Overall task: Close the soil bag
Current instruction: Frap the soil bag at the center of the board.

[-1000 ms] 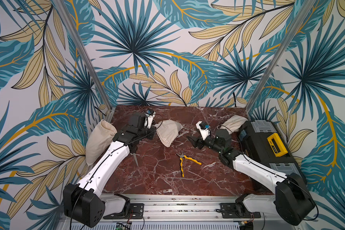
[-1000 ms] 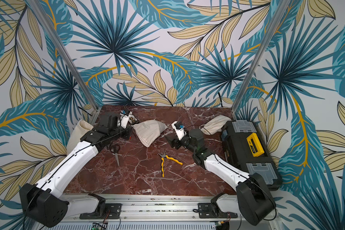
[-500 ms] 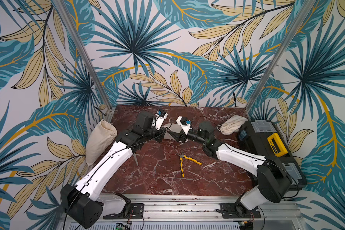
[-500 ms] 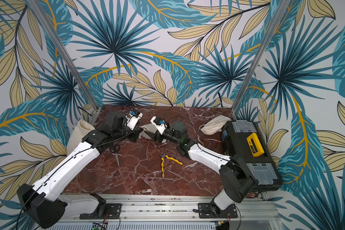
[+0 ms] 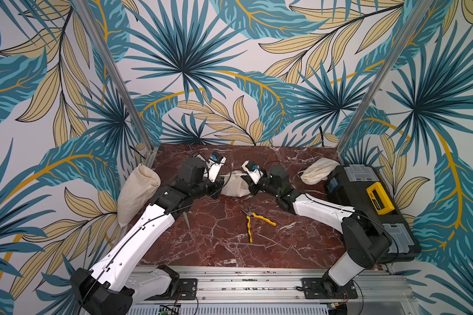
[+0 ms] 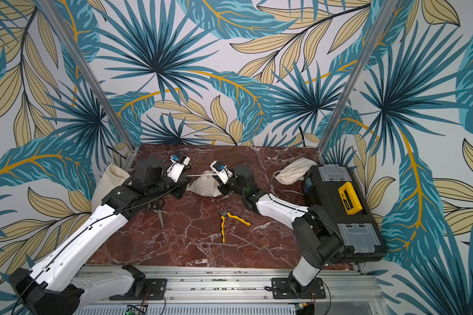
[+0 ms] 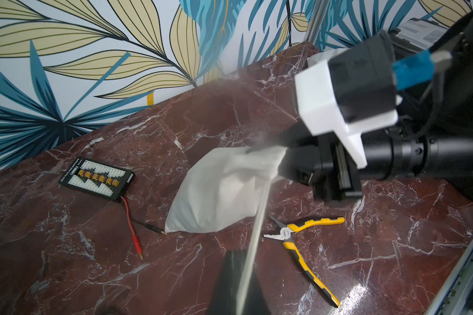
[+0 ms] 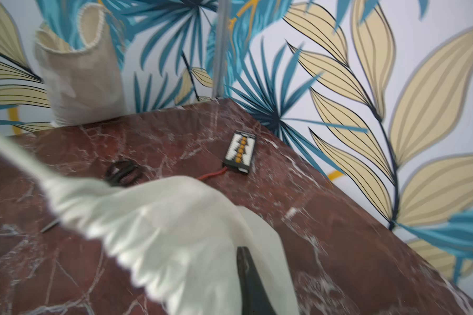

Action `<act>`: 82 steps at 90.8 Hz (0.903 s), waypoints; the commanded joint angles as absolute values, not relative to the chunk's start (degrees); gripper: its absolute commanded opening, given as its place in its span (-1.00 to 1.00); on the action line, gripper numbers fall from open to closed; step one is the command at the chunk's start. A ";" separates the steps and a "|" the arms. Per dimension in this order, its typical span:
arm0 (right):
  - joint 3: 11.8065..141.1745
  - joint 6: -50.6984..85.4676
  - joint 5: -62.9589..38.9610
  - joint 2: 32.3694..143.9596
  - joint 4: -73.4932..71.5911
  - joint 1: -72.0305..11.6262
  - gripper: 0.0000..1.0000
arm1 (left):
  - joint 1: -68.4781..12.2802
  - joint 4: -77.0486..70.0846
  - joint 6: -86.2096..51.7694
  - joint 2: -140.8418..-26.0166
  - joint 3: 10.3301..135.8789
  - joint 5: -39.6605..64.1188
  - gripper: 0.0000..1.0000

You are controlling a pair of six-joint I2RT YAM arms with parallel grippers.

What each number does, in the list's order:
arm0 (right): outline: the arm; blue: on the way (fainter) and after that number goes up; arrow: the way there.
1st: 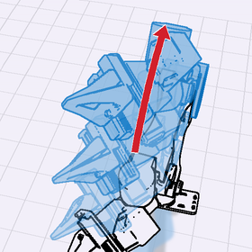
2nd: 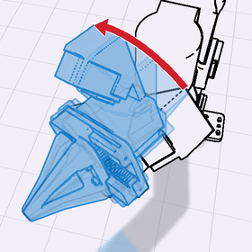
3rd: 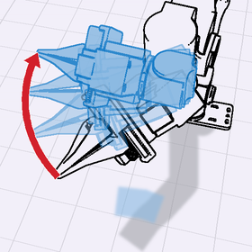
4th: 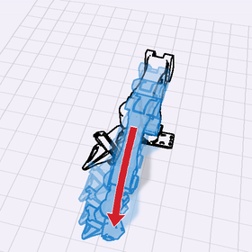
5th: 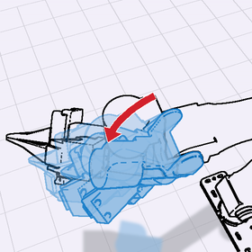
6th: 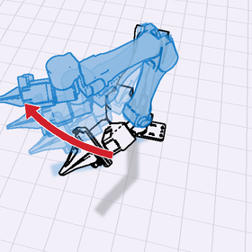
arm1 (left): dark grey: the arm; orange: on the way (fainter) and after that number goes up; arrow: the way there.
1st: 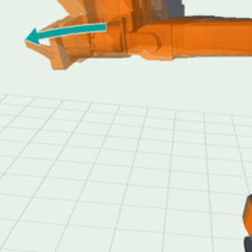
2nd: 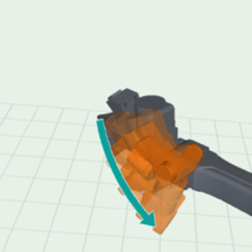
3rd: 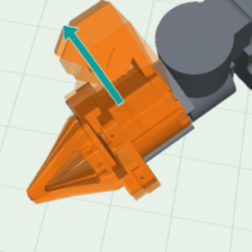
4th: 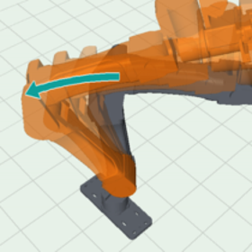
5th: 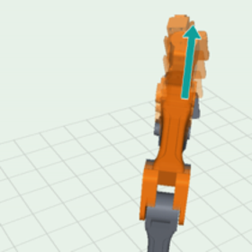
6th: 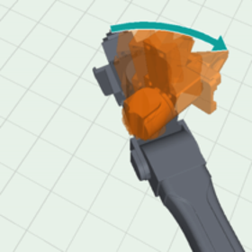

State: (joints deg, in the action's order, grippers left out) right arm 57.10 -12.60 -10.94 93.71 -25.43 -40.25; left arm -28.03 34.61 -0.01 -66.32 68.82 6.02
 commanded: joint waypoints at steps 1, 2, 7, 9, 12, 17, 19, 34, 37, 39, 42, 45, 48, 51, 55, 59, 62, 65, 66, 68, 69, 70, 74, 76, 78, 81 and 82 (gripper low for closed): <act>50.32 -7.19 10.81 91.54 -13.57 -29.84 -0.74 | -26.88 33.87 -1.80 -60.85 69.88 -0.72 -1.00; 49.82 -6.98 11.82 91.25 -12.41 -29.24 -0.74 | -26.89 33.82 -1.82 -60.79 69.83 -0.80 -1.00; 48.11 -6.14 14.67 89.31 -9.87 -27.01 -0.73 | -26.70 32.89 -2.28 -60.38 69.09 -0.55 -1.00; 47.49 -5.86 15.58 88.53 -9.48 -26.57 -0.72 | -26.58 32.19 -2.42 -60.32 68.76 -0.14 -1.00; 46.83 -5.68 15.98 87.07 -9.23 -26.32 -0.71 | -26.57 31.27 -2.60 -60.34 68.10 0.87 -1.00; 46.35 -5.56 12.61 84.68 -9.31 -26.23 -0.68 | -26.55 30.47 -2.80 -60.61 67.56 2.77 -1.00; 46.22 -5.57 10.16 83.66 -9.47 -26.38 -0.65 | -26.61 30.43 -2.81 -60.70 67.47 3.64 -1.00; 45.62 -9.47 -2.69 77.99 -16.83 -33.31 -0.30 | -27.24 28.73 -3.04 -60.35 66.40 8.68 -1.00; 46.29 -9.98 -3.97 77.38 -17.23 -34.99 -0.22 | -27.37 28.54 -3.12 -60.30 66.32 9.18 -1.00; 46.64 -10.01 -4.95 77.00 -17.54 -35.97 -0.17 | -27.34 28.51 -3.13 -60.34 66.35 9.55 -1.00; 47.19 -10.04 -5.98 76.56 -18.05 -37.13 -0.06 | -27.53 28.62 -3.16 -60.25 66.44 9.93 -1.00; 47.45 -10.25 -7.27 76.06 -18.72 -38.14 0.01 | -27.63 28.61 -3.16 -60.17 66.52 10.29 -1.00; 47.83 -10.28 -7.93 75.74 -19.35 -39.04 0.09 | -27.83 28.57 -3.16 -60.02 66.43 10.69 -1.00; 48.28 -10.28 -8.58 75.68 -19.83 -39.81 0.16 | -27.88 28.44 -3.16 -59.85 66.36 11.24 -1.00; 49.43 -10.59 -9.59 75.94 -19.83 -41.13 0.24 | -28.10 28.18 -3.29 -59.73 66.32 11.89 -1.00; 51.04 -10.76 -10.15 76.72 -19.32 -42.42 0.28 | -28.21 28.06 -3.38 -59.68 66.33 12.31 -1.00; 52.44 -11.00 -10.02 77.40 -18.81 -43.41 0.31 | -28.21 27.92 -3.47 -59.68 66.35 12.46 -1.00; 53.81 -11.50 -9.89 78.30 -18.28 -44.58 0.33 | -28.21 27.82 -3.53 -59.68 66.31 12.64 -1.00; 54.24 -11.68 -9.82 78.61 -18.11 -44.75 0.33 | -28.21 27.84 -3.52 -59.68 66.34 12.69 -1.00; 54.98 -12.06 -9.49 79.18 -17.80 -46.34 0.34 | -28.28 27.79 -3.52 -59.61 66.42 12.80 -1.00; 55.31 -12.27 -9.31 79.49 -17.69 -46.81 0.34 | -28.25 27.78 -3.56 -59.56 66.43 12.86 -1.00; 55.69 -12.42 -9.05 79.69 -17.59 -47.36 0.35 | -28.27 27.78 -3.58 -59.53 66.35 12.93 -1.00; 57.32 -13.08 -8.01 80.75 -17.18 -49.09 0.36 | -28.24 27.61 -3.68 -59.47 66.34 13.03 -1.00; 58.06 -13.44 -7.63 81.38 -16.95 -49.78 0.36 | -28.22 27.60 -3.69 -59.36 66.35 13.06 -1.00; 58.96 -13.56 -7.40 81.91 -16.72 -50.28 0.36 | -28.28 27.58 -3.69 -59.33 66.42 13.06 -1.00; 59.65 -13.81 -7.04 82.74 -16.28 -50.93 0.36 | -28.30 27.56 -3.76 -59.26 66.44 13.09 -1.00; 59.93 -13.81 -6.86 83.03 -16.18 -51.17 0.35 | -28.34 27.58 -3.77 -59.25 66.44 13.05 -1.00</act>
State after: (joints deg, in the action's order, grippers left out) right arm 57.08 -12.08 -8.16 80.49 -17.43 -48.64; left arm -28.18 29.26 -3.29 -60.16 66.00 12.08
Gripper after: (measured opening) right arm 0.678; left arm 0.041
